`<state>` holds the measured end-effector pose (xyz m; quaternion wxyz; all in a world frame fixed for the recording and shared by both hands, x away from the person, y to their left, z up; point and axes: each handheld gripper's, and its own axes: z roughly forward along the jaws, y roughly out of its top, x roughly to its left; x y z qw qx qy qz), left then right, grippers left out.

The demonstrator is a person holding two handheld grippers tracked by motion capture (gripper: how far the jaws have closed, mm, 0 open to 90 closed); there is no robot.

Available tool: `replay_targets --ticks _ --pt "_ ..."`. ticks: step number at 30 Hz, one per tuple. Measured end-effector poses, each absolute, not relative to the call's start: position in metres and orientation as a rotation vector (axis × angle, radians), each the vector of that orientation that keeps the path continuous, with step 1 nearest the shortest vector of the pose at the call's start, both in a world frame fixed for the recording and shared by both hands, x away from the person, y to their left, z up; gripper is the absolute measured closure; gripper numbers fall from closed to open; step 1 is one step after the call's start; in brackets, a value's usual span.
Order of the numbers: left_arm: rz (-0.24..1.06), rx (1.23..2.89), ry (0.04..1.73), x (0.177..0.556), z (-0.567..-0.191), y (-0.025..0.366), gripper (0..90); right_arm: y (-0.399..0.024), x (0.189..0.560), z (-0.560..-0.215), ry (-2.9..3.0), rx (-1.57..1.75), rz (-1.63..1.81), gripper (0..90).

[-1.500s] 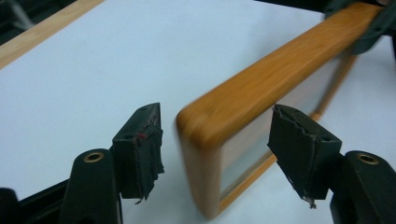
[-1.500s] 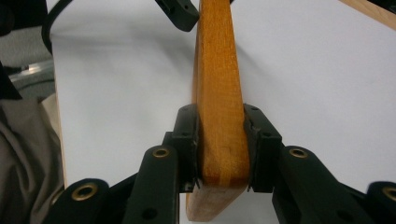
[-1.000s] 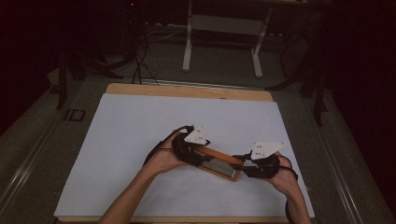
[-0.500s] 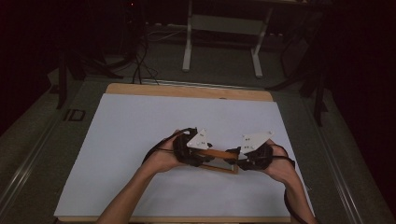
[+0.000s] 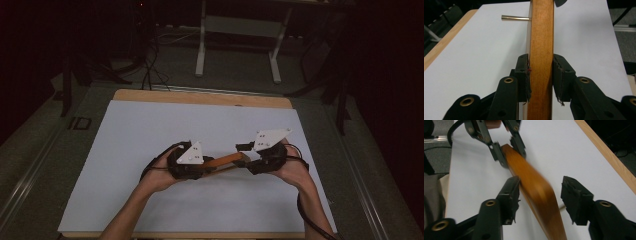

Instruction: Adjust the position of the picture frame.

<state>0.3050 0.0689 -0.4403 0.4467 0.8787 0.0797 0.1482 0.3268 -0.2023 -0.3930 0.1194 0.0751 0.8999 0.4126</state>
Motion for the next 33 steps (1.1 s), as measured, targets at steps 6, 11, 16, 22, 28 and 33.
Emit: replay_targets --ticks 6,11,16,22,28,33 --pt "0.350 2.130 0.270 0.303 -0.444 0.090 69.2 -0.210 0.332 -0.398 2.603 0.310 1.289 44.3" --pt "0.341 2.104 0.322 0.302 -0.448 0.106 69.4 -0.212 0.338 -0.408 2.577 0.401 1.369 39.7" --pt "0.338 2.081 0.368 0.299 -0.453 0.118 69.5 -0.208 0.345 -0.422 2.570 0.458 1.420 37.4" --pt "0.324 2.047 0.422 0.298 -0.460 0.131 69.4 -0.204 0.350 -0.434 2.561 0.509 1.504 35.2" --pt "0.307 2.011 0.467 0.298 -0.468 0.143 69.4 -0.193 0.357 -0.452 2.592 0.543 1.572 39.2" --pt "0.325 1.997 0.497 0.296 -0.473 0.151 69.2 -0.177 0.365 -0.467 2.613 0.570 1.619 41.4"
